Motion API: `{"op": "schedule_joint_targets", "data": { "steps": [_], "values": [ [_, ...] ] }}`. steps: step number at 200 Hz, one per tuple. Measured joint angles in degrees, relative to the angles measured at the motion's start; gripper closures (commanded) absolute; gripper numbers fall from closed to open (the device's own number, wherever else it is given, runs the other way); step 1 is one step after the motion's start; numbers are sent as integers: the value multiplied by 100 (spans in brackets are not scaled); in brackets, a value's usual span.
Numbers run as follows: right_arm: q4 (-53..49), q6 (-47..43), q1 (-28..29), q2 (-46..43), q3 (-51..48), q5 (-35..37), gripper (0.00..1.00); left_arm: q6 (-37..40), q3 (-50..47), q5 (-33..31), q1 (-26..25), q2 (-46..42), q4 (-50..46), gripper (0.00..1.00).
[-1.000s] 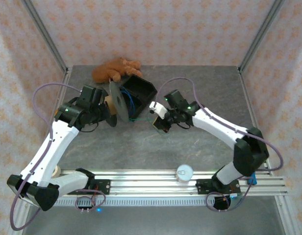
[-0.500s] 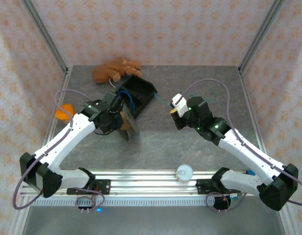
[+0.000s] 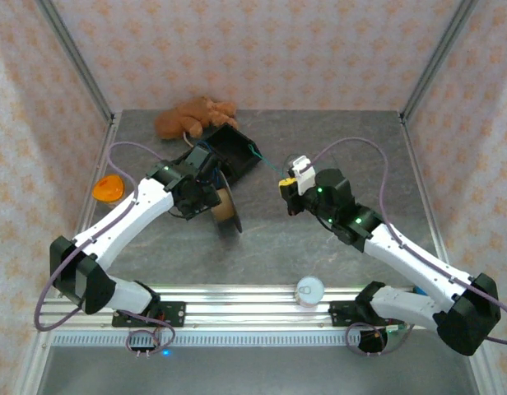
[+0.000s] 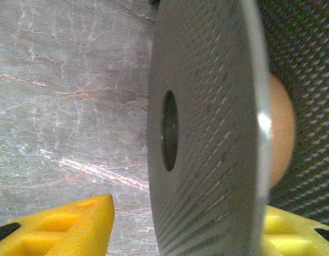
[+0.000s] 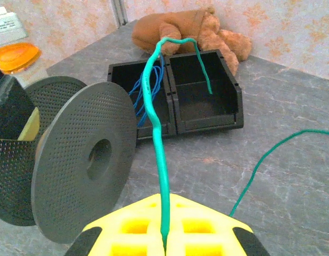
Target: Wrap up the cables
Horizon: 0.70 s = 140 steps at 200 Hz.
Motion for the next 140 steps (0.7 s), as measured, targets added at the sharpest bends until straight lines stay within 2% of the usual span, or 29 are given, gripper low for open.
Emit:
{"op": "schedule_joint_targets", "data": {
  "steps": [27,65,99,140],
  "values": [
    [551,-109,153,-326,-560,-7,100,-46,13,-33,-2,-160,-2,44],
    [1497,-787,789,-807,-1558,44,100,-363,20,-195,-2,-754,-2,44],
    [1744,-1499,1681,-1191,-2017,175,100,-1091,-535,-227,-42,-1486,323,44],
    [1731,-2063,2157,-1311,-2162,251,100,-2050,-1325,-632,-236,-2367,686,41]
  ]
}}
